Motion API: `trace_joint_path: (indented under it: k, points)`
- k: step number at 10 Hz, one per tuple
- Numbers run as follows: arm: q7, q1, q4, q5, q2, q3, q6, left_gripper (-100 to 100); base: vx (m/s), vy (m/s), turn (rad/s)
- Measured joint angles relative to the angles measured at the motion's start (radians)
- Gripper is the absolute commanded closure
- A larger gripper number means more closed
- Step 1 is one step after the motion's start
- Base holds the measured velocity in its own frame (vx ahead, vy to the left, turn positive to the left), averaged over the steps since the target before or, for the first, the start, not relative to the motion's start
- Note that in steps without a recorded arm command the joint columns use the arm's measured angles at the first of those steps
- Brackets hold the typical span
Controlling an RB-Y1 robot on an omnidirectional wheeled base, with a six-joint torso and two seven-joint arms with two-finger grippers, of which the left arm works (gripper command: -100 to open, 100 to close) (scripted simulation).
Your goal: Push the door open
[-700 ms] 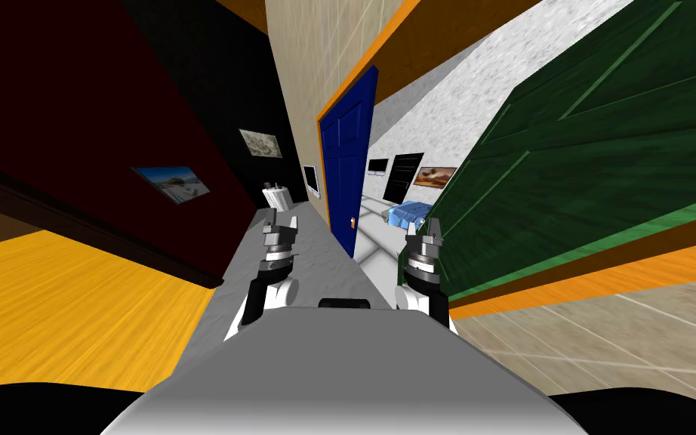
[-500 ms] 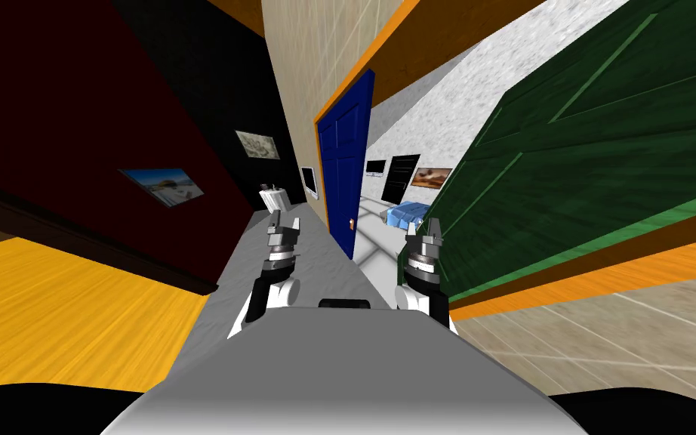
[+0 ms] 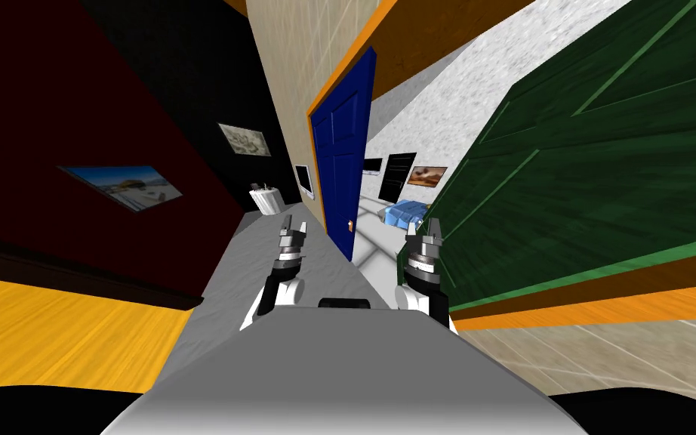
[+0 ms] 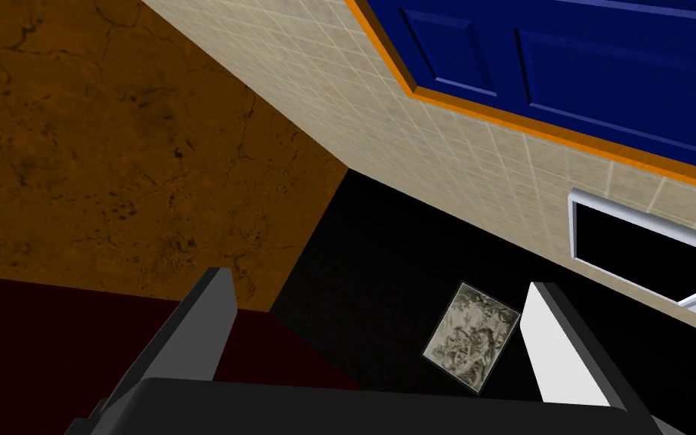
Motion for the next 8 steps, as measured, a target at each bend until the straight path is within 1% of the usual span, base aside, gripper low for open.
trace_joint_path:
  k: [1, 3, 4, 5, 6, 7, 8]
  points:
    - [-0.002, -0.009, 0.028, -0.003, 0.001, -0.008, -0.006, -100, 0.092, 0.038, -0.089]
    - [0.003, -0.018, 0.073, -0.004, 0.015, -0.016, -0.019, -100, 0.097, 0.040, -0.111]
    - [0.002, -0.031, 0.104, -0.006, 0.016, -0.022, -0.024, -100, 0.088, 0.050, -0.114]
    - [-0.002, -0.035, 0.128, -0.012, 0.014, -0.036, -0.029, -100, 0.087, 0.042, -0.102]
    - [-0.001, -0.030, 0.154, -0.013, 0.022, -0.045, -0.043, -100, 0.089, 0.056, -0.115]
    - [0.000, -0.037, 0.186, -0.015, 0.026, -0.052, -0.055, -100, 0.093, 0.072, -0.114]
    - [0.001, -0.054, 0.224, -0.016, 0.029, -0.057, -0.063, -100, 0.094, 0.053, -0.135]
